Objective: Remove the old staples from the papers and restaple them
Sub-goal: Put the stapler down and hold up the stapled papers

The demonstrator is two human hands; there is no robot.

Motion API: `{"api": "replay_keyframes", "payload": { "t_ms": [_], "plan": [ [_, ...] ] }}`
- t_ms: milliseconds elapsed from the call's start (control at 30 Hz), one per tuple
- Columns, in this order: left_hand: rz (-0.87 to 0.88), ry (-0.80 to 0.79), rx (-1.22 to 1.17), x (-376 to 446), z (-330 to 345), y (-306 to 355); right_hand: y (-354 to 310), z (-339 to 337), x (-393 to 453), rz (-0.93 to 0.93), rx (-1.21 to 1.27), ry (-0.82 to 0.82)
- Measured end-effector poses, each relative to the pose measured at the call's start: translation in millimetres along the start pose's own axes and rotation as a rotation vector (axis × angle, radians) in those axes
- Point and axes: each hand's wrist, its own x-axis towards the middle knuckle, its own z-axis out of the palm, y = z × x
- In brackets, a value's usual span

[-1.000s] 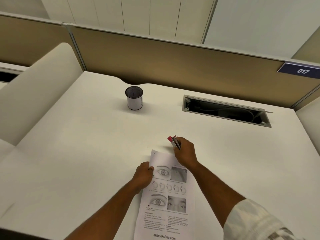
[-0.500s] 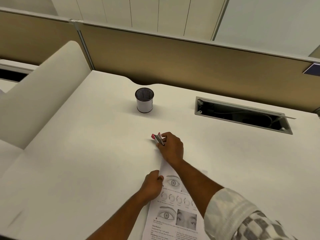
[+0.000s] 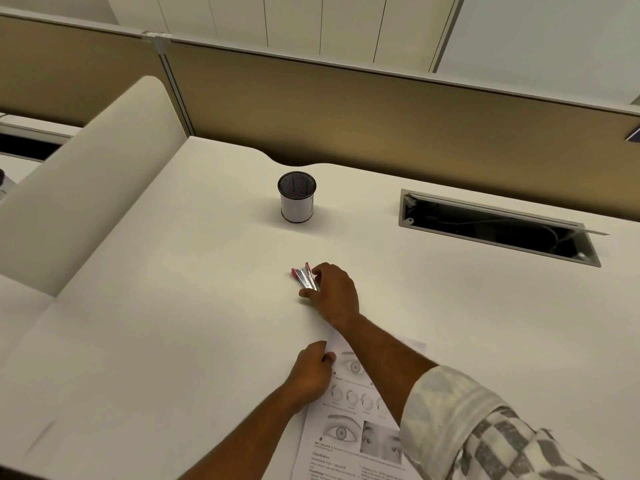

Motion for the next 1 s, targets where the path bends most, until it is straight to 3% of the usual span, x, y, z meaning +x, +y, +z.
{"api": "replay_keyframes", "payload": {
  "t_ms": [200, 433, 567, 667, 800, 1000],
  "plan": [
    [0.010, 0.026, 0.065, -0.5, 0.7, 4.8, 37.4, -43.8, -19.1, 0.013, 0.034, 0.117],
    [-0.001, 0.045, 0.024, -15.9, 4.4, 12.5, 120.4, -90.5, -79.5, 0.155, 0.084, 0.193],
    [0.040, 0.064, -0.097, -27.9, 11.0, 23.9, 145.6, -108.0, -118.5, 0.370, 0.418, 0.259],
    [0.098, 0.064, -0.191, -37.9, 20.7, 39.0, 153.1, -121.1, -150.8, 0.537, 0.809, 0.169],
    [0.186, 0.122, -0.243, -46.1, 33.0, 65.7, 161.6, -132.8, -187.3, 0.423, 1.042, -0.044],
    [0.362, 0.127, -0.340, -58.4, 39.2, 100.1, 147.7, -171.8, -197.5, 0.308, 0.938, 0.233]
  ]
}}
